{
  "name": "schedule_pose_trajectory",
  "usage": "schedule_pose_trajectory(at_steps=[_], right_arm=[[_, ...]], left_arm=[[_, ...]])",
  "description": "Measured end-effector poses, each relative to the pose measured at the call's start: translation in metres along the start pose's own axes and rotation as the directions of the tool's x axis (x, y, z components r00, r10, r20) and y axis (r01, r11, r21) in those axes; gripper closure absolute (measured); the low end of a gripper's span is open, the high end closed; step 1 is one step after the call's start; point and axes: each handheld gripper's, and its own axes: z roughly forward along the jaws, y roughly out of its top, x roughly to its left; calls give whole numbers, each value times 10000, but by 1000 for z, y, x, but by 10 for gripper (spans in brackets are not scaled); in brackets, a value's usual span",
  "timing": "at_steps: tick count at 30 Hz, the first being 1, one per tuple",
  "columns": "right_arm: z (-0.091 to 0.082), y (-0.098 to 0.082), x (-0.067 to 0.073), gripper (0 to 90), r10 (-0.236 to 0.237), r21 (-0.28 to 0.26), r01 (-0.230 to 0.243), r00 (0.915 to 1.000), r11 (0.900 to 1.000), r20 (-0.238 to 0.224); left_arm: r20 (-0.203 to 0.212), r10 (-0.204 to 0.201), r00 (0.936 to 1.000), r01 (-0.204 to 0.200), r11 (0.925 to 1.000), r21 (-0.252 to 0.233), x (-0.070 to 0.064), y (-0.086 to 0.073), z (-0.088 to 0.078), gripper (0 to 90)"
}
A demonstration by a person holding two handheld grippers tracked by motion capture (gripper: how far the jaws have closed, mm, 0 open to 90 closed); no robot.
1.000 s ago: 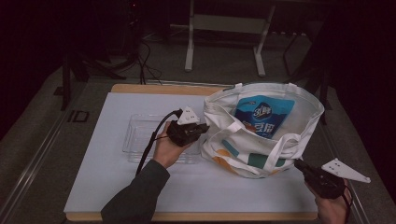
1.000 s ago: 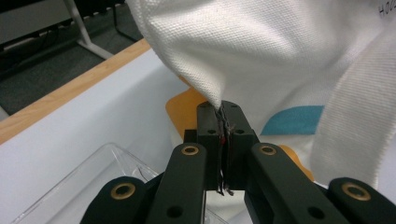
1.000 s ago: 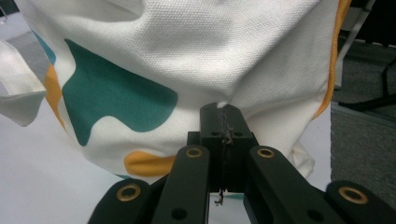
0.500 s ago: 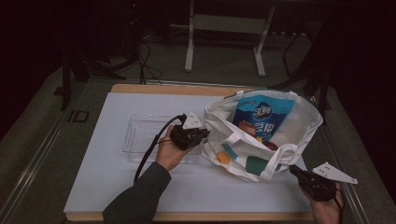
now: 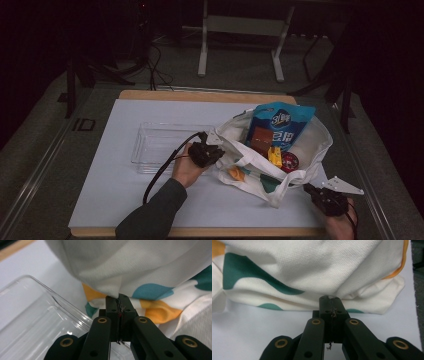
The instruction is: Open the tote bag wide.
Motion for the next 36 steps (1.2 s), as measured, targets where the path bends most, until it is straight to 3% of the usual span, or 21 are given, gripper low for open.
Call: schedule_pose_trajectory(at_steps=[2, 7, 13, 21, 28, 36], right_arm=[[3, -1, 0, 899, 43, 195, -42, 10000, 9998, -33], [2, 0, -2, 888, 160, 239, -157, 9998, 9996, -133], [-10, 3, -5, 796, 280, -54, -281, 9995, 9996, -114], [-28, 7, -12, 718, 361, -409, -373, 9989, 9985, -306], [-37, 15, -22, 673, 639, -922, -665, 9975, 9935, -318], [-43, 40, -29, 653, 659, -1441, -682, 9976, 9872, -211]], left_arm=[[47, 14, 10000, -15, 9999, 169, -1, 0, 2, 889], [181, -39, 9998, 39, 10000, 17, 0, -1, 1, 878], [545, -106, 9985, 125, 9993, -341, 4, -1, -8, 740], [548, 19, 9985, 23, 9971, -767, 8, -3, -21, 633], [552, -218, 9982, 301, 9874, -1552, 15, -6, -32, 593], [656, -572, 9962, 698, 9756, -2083, 24, -2, -41, 590]])
